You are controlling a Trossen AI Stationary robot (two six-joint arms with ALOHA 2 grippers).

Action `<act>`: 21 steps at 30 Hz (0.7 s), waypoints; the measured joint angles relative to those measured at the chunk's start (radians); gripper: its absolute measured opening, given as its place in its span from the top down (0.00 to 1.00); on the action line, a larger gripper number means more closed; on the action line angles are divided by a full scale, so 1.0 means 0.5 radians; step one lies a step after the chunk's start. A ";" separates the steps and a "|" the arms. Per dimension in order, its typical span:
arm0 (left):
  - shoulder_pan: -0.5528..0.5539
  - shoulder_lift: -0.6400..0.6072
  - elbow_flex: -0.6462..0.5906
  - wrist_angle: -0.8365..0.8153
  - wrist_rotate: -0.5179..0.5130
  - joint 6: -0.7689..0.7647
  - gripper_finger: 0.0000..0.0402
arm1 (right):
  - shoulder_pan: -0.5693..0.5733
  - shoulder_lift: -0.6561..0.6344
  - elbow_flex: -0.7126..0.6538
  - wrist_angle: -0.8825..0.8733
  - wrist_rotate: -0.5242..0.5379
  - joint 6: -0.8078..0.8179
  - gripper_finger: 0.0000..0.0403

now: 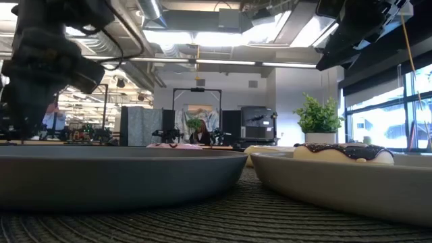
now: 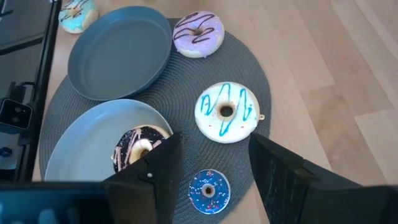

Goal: Pick & Place donuts
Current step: Put the small brown donut on the black plate

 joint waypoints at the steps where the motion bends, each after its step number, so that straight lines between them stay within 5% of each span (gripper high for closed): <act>1: -0.002 0.029 0.000 -0.003 0.002 0.017 0.78 | 0.000 0.000 0.000 0.000 0.000 -0.002 0.55; 12: -0.052 0.297 0.002 -0.025 0.008 0.033 0.79 | 0.000 0.000 0.001 0.000 -0.001 -0.053 0.55; 21: -0.051 0.258 0.010 -0.032 0.097 0.056 0.98 | 0.000 0.000 0.002 -0.008 0.001 -0.056 0.55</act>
